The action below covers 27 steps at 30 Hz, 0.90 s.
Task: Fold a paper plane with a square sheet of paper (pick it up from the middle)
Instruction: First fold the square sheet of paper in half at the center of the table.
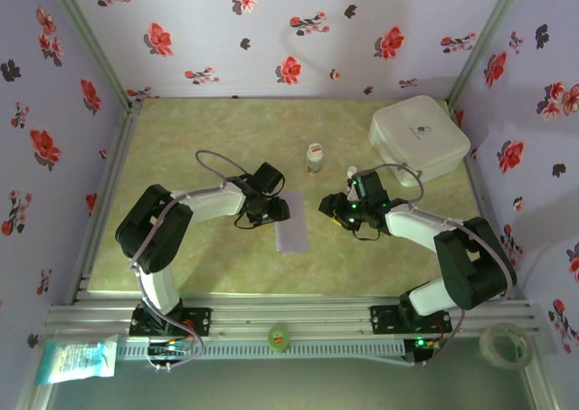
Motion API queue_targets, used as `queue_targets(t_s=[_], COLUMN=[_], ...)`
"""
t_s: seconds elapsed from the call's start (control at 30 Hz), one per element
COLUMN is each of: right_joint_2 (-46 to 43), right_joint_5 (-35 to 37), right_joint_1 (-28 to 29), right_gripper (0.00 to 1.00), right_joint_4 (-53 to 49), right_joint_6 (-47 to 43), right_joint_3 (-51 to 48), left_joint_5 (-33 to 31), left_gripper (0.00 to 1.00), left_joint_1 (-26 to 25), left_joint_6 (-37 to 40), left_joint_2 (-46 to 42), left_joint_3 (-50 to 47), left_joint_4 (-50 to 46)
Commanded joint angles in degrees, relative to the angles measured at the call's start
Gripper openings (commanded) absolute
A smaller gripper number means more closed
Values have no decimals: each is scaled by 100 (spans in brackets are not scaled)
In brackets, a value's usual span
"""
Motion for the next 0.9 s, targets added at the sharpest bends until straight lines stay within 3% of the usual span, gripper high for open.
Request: queue_targets(t_s=[0.0,0.87], right_joint_2=[-47,147], right_joint_5=[71,187], right_joint_1=[45,138], right_gripper=[50,50], right_joint_4=[-89,-169], right_joint_6=[-108,2], right_joint_3=[154,177], left_joint_5=[-460,-578], left_gripper=[53,53], left_joint_1=[9,-94], left_joint_6=[77,-74], left_joint_2=[453,763], left_joint_3=[-117,-30], left_joint_4=[-326,-348])
